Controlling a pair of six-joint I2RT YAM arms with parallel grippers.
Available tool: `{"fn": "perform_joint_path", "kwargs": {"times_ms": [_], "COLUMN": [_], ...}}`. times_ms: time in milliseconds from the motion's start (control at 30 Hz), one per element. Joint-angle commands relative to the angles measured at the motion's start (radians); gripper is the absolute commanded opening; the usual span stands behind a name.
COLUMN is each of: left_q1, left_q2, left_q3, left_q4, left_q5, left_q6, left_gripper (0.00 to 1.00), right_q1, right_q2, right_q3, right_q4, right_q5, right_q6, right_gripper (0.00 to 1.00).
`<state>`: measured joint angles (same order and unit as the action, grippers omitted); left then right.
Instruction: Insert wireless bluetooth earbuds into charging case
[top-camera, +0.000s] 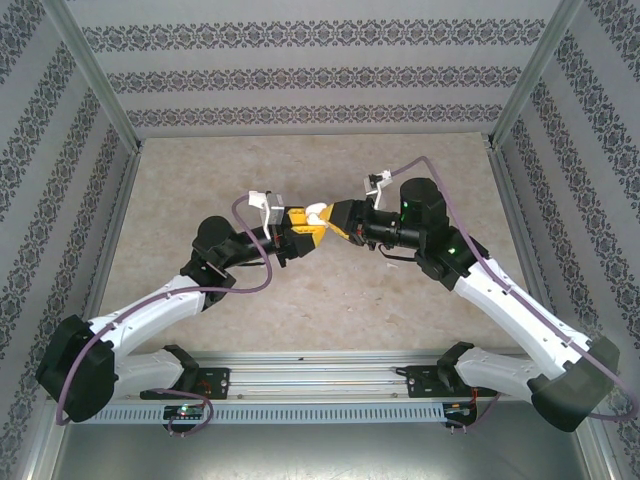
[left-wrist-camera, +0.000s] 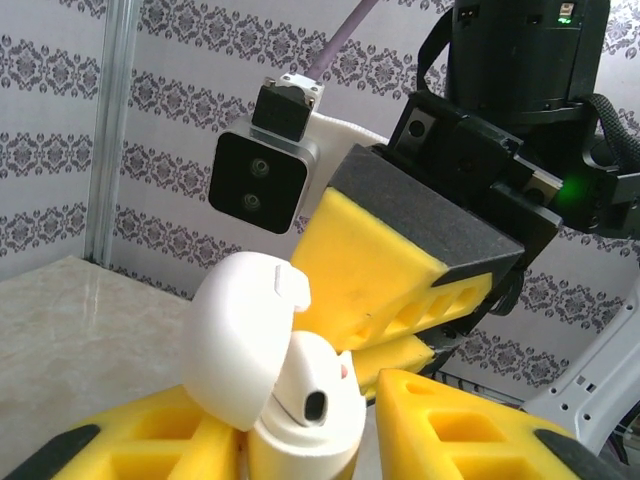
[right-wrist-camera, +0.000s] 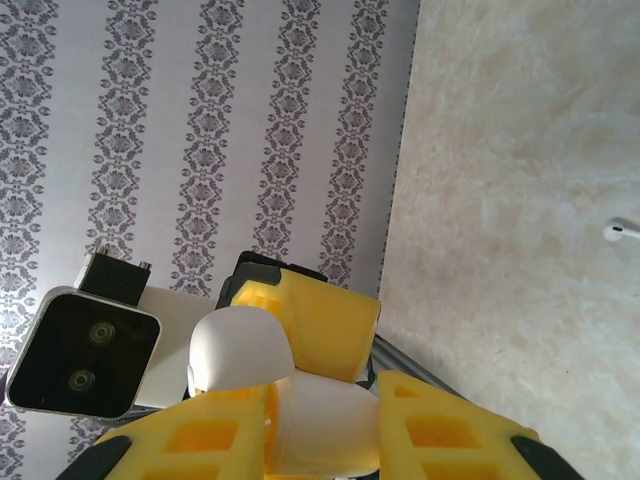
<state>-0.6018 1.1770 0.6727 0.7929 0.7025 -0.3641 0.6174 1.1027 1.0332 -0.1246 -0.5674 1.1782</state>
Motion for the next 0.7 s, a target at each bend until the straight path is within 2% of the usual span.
{"fn": "perform_joint_path", "kwargs": {"times_ms": [0,133,233,400,667], "left_q1": [-0.018,-0.016,-0.017,-0.015,-0.013], "left_q2": [-0.004,-0.007,-0.015,-0.045,-0.058], "left_q3": [0.042,0.036,0.03,-0.004,-0.041], "left_q4": [0.081,0.076,0.071,0.051,0.062], "left_q5": [0.08,0.074,0.071,0.028,0.009], "left_q6": [-0.004,0.004,0.009,0.026,0.013], "left_gripper": [0.28,0.17,0.12,0.12,0.12], "right_q1": [0.002,0.004,0.004,-0.001,-0.007], "right_q2": [0.02,0.024,0.024,0.005,0.013], "right_q3": [0.024,0.029,0.04,0.072,0.081], "right_q4": [-0.006,-0.01,-0.035,-0.137,-0.178], "right_q5": [-0.014,-0.02,-0.011,0.031,0.035], "right_q6": [-0.017,-0.019,-0.038,-0.106,-0.138], "right_gripper": [0.2,0.22,0.3,0.41,0.45]}}
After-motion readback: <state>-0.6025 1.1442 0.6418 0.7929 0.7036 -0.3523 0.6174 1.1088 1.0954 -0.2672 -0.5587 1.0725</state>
